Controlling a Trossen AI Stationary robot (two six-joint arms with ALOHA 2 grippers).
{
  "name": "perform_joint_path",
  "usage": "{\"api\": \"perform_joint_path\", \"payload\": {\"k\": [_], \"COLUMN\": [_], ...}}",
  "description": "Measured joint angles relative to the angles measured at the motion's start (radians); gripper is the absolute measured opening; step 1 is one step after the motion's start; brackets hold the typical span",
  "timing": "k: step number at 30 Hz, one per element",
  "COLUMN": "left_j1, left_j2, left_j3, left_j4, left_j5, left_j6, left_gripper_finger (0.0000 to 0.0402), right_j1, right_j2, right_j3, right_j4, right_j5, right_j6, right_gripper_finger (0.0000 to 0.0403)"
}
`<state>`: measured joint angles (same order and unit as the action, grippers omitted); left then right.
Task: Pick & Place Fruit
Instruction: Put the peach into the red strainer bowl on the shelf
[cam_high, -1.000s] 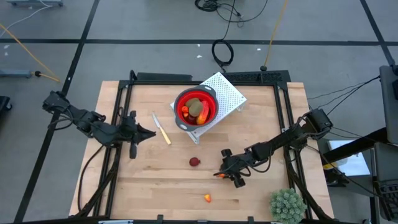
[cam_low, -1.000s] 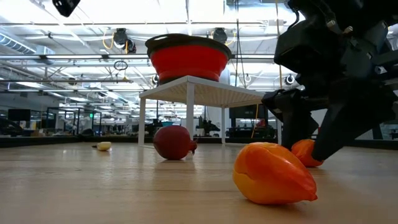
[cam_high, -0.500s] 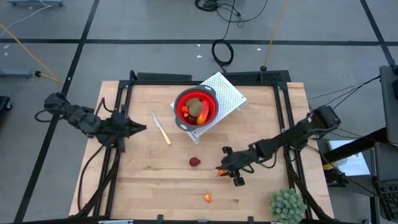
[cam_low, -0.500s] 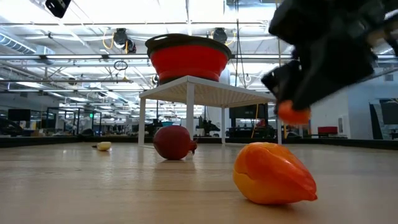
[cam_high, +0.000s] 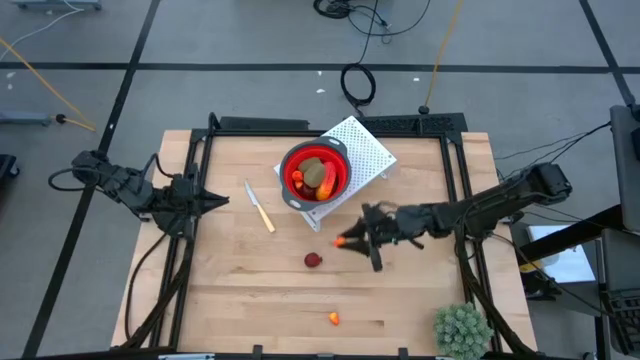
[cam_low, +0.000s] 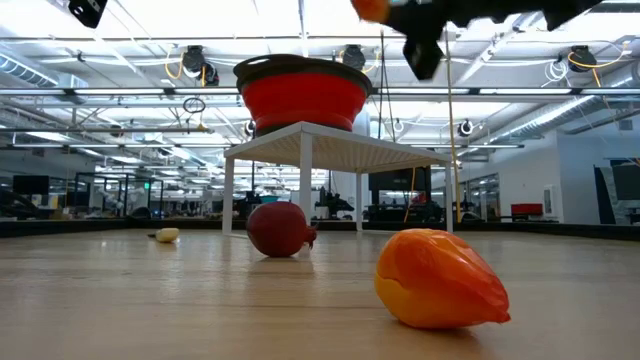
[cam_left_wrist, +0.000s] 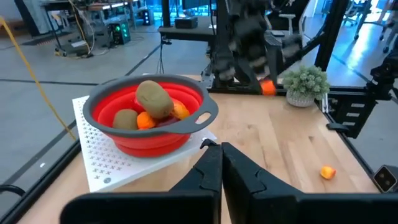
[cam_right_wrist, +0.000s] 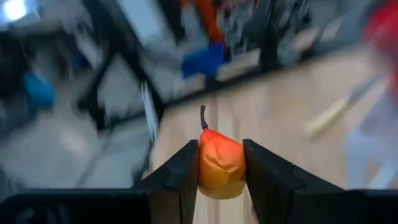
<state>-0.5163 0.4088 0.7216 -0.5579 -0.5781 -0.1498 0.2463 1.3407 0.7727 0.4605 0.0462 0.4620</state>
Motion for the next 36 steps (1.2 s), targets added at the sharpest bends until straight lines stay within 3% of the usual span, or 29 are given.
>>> {"api": "perform_joint_path", "payload": {"k": [3,10,14,24,36], "left_j1": [0.000,0.000,0.000,0.000,0.000], "left_j2": [0.001,0.001,0.001,0.001,0.001], "left_j3": [0.000,0.000,0.000,0.000,0.000], "left_j4": [-0.001,0.001,0.002,0.001,0.002], "left_j5": [0.026,0.112,0.139,0.145,0.160], "left_j6": [0.015,0.023,0.053,0.061,0.088], "left_gripper_finger": [0.0014,0.0003,0.0009,0.0006,0.0014], "right_j1": [-0.040,-0.140,-0.181,-0.248,-0.300], "right_j2": [-0.031,-0.045,-0.045,-0.045,-0.045], "right_j3": [0.000,0.000,0.000,0.000,0.000], "right_j4": [0.099,0.310,0.324,0.411,0.445], "right_j5": [0.037,0.001,-0.048,0.005,0.002], "right_j6": [0.029,0.094,0.169,0.335,0.299], "right_gripper_finger": [0.0110,0.0110,0.0110,0.0110,0.0110]}}
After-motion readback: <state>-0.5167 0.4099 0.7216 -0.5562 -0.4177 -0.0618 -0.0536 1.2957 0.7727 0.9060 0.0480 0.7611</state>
